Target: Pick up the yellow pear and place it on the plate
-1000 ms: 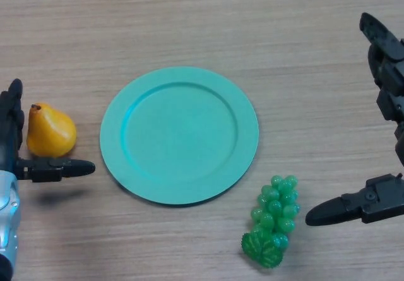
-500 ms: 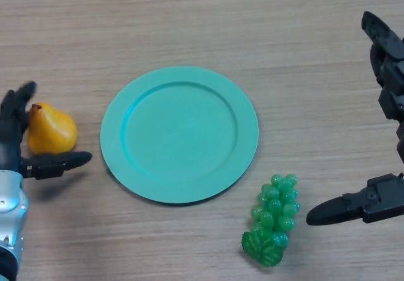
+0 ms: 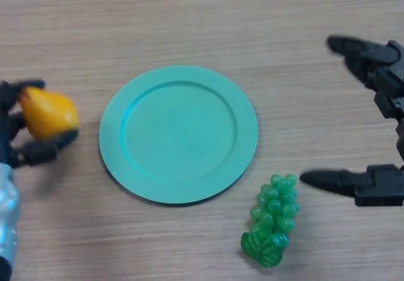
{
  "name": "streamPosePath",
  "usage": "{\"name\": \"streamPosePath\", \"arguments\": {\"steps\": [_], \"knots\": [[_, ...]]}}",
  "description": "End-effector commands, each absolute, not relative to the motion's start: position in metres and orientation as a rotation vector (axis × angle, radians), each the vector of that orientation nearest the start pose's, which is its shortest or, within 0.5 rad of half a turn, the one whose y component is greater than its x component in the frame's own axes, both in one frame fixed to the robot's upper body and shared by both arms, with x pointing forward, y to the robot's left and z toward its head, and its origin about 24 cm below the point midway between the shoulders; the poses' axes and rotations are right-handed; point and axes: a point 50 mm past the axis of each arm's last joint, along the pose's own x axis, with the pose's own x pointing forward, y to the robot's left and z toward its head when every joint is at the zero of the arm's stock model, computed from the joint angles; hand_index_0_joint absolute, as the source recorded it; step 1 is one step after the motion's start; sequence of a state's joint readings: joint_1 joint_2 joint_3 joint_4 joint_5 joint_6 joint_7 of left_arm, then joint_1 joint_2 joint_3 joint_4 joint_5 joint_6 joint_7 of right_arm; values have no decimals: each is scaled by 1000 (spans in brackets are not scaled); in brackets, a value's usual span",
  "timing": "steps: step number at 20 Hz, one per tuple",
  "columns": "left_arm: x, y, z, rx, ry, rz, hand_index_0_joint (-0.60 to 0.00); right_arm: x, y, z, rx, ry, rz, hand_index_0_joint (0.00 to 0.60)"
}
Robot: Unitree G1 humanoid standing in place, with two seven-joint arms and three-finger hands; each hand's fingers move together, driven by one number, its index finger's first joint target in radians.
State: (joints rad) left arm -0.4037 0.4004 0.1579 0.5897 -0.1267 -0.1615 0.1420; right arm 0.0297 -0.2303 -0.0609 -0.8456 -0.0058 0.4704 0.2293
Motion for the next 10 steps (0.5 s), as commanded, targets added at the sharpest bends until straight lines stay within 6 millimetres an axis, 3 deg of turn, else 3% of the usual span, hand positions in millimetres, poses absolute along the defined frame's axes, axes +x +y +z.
{"name": "streamPosePath", "arguments": {"steps": [1,3,6,7,8,10], "knots": [[312,283,133,334,-324,419,-600,192,-161,205,-291,-489,206,600],[306,263,151,367,-440,367,-600,192,-162,208,-290,-494,201,600],[305,243,152,363,-447,286,-600,191,-163,208,-290,-500,200,251],[302,221,150,237,-401,170,-600,190,-164,208,-292,-500,200,101],[299,200,147,84,-318,48,-600,190,-165,209,-298,-498,200,18],[301,175,134,29,-243,-67,-600,188,-166,210,-300,-504,197,0]]}}
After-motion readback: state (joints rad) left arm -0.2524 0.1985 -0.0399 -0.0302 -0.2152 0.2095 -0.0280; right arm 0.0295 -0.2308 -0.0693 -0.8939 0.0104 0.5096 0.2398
